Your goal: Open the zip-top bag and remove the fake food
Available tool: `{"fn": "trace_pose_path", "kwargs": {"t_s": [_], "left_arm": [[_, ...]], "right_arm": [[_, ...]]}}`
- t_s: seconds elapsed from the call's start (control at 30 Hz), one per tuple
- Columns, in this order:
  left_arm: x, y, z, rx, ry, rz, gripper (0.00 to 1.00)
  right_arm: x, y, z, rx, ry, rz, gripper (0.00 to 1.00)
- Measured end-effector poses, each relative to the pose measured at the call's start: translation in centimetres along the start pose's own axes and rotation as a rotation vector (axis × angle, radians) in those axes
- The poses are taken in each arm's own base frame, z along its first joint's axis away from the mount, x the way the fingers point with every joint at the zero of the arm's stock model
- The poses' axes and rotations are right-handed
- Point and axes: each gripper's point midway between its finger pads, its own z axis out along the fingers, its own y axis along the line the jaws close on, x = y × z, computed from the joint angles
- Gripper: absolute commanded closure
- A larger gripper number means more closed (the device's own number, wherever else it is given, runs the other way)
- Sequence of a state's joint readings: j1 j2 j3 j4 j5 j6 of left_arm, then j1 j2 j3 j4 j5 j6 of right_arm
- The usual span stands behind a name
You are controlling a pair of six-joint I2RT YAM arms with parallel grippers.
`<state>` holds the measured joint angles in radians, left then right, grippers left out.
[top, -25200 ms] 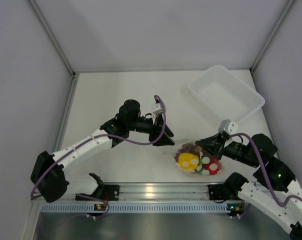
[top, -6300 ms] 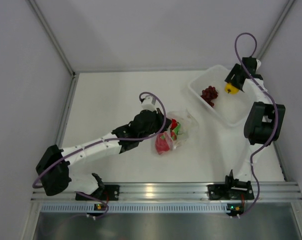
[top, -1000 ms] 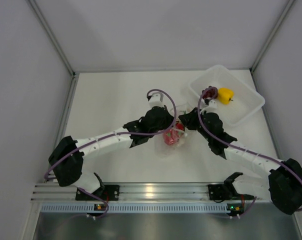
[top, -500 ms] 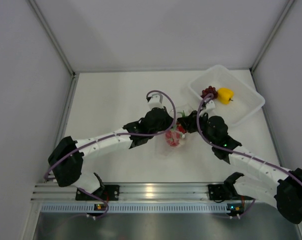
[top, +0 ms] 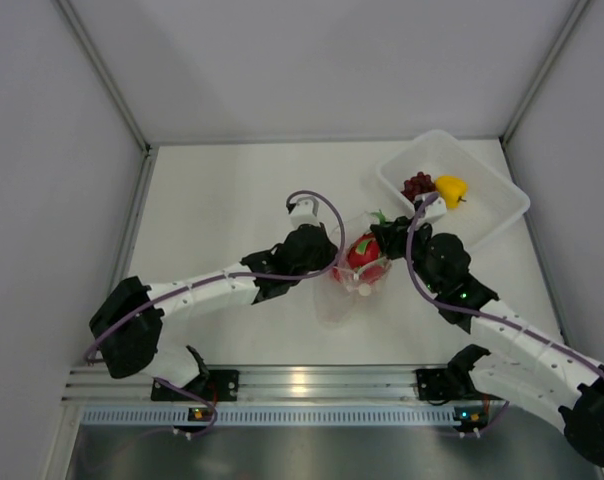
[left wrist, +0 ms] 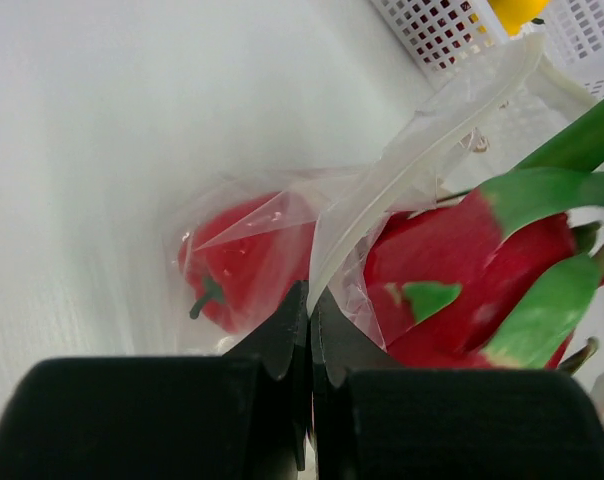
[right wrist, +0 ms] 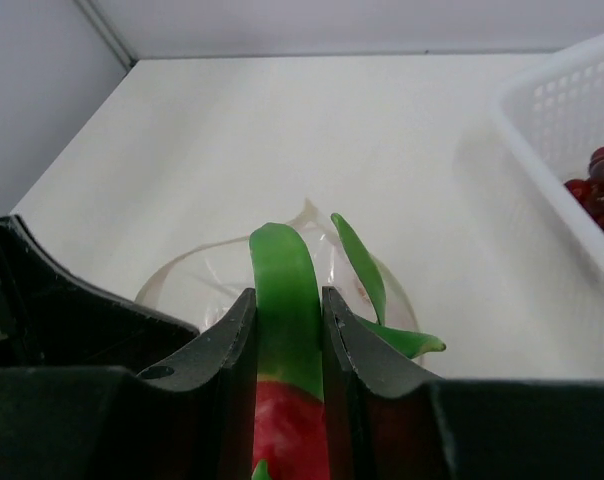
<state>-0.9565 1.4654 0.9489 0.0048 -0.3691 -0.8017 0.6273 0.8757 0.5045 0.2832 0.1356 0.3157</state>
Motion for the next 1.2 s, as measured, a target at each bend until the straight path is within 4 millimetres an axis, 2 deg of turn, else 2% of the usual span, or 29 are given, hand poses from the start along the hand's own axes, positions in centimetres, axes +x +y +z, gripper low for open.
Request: {"fn": "trace_pose_path", "kwargs": {"t_s": [0.1, 0.2, 0.37, 0.53, 0.73, 0.87, 1.07, 1.2], "left_arm": [[0.0, 0.2, -0.4, 0.001, 0.0, 0.0, 1.0], [-0.4, -0.1, -0.7, 0.013, -0.006, -0.001, 1.0], [-0.2, -0.2, -0.8, 0.021, 0.003, 0.003, 1.0], [0.1, -0.4, -0.8, 0.035, 0.019, 0.006, 1.0], [0.3, -0.4, -0.7, 0.037, 0.029, 0.008, 1.0], [0.6, -0.3, -0.5, 0.031, 0.034, 0.01, 1.0], [0.5, -0.1, -0.4, 0.022, 0.027, 0.0, 1.0], [0.3, 0.0, -0.4, 0.012, 0.018, -0.007, 1.0]], "right_arm": [[-1.8, -0.5, 0.0, 0.046, -0.041, -0.016, 1.0], [-2.3, -0.3, -0.2, 0.035, -0.053, -0.019, 1.0], [-2.2, 1.9, -0.3, -0.083, -0.04, -0.014, 1.0], [-3.6, 4.2, -0.6, -0.2, -0.084, 0.013, 1.0], [-5.4, 4.6, -1.0, -0.212, -0.132, 0.021, 1.0], [-7.6, 4.9, -1.1, -0.203, -0.179, 0.031, 1.0], [-12.2, 6.0, -1.7, -0.21, -0.261, 0.042, 1.0], [-14.3, 5.7, -2.0, -0.17, -0.295, 0.042, 1.0]]}}
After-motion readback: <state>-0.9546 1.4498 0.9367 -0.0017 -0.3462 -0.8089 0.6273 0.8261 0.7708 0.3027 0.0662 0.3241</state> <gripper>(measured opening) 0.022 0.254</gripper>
